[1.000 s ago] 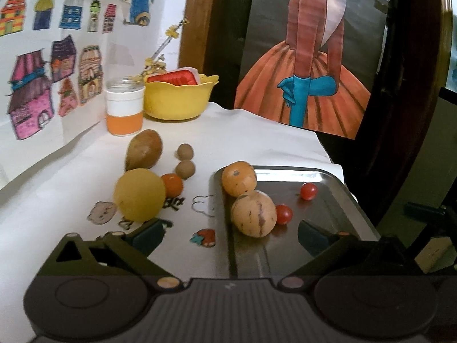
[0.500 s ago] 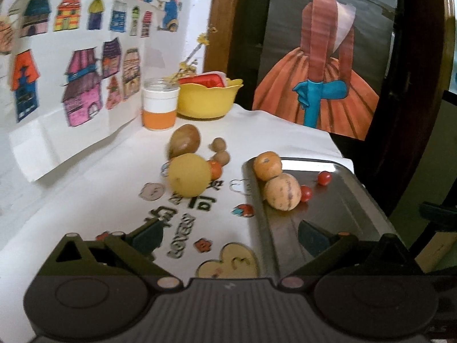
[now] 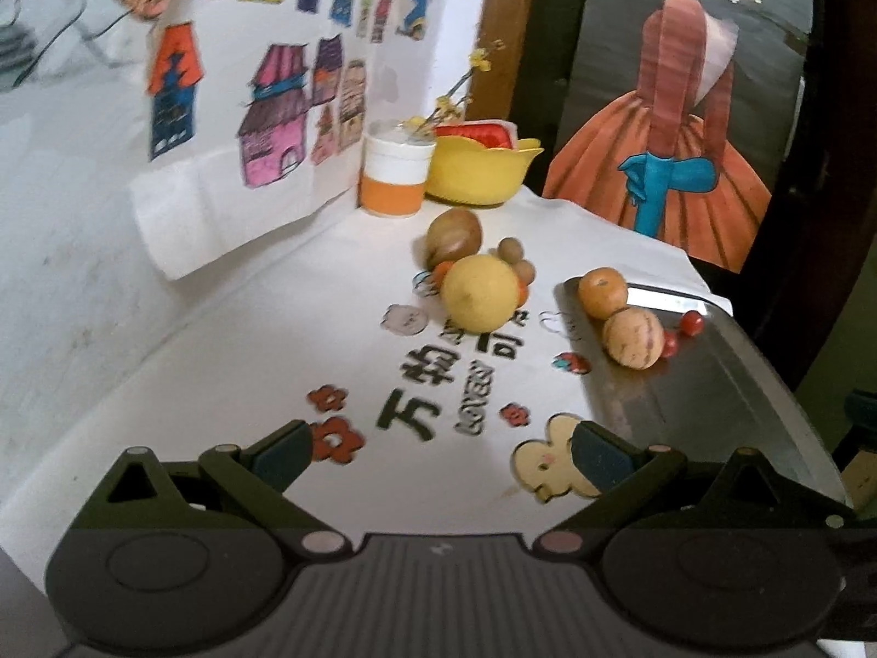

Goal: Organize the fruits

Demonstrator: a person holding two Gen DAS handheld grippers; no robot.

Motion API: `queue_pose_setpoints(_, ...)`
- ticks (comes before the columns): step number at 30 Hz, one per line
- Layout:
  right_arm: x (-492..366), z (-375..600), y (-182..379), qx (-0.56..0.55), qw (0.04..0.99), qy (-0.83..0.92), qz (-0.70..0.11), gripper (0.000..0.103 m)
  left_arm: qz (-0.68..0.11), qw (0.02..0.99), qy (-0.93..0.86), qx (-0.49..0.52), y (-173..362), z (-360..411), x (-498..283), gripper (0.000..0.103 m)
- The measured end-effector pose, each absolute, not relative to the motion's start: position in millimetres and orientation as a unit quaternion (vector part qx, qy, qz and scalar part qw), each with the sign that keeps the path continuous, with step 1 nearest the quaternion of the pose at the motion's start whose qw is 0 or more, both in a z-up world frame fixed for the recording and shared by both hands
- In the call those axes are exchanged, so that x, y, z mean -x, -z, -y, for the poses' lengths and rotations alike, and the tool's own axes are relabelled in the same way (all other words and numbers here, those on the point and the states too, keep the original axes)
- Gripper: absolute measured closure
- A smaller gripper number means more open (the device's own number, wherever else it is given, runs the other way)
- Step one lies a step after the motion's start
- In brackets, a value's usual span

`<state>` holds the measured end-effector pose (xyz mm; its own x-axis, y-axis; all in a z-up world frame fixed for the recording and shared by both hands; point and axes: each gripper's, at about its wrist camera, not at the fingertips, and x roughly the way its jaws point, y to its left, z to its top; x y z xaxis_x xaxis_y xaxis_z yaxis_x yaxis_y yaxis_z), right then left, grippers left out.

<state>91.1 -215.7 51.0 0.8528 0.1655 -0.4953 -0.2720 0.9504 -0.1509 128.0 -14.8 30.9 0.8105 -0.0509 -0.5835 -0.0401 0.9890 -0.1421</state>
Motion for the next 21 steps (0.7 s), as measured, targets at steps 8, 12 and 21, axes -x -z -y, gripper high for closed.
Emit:
queue_pose_setpoints(8,-87,183,-43,0.124,0.947,-0.131,-0.266,0.001,-0.311,0.946,-0.009,0.090,-23,-14,-123,0.001)
queue_pose_setpoints(12,-89,168,-40,0.137,0.942,-0.144,-0.269,0.001,-0.312,0.945,-0.018,0.094,-21,-26,-122,0.001)
queue_pose_setpoints(21,-99,144,-32,0.149,0.934,-0.170,-0.278,0.001,-0.316,0.943,-0.035,0.094,-19,-44,-128,0.001)
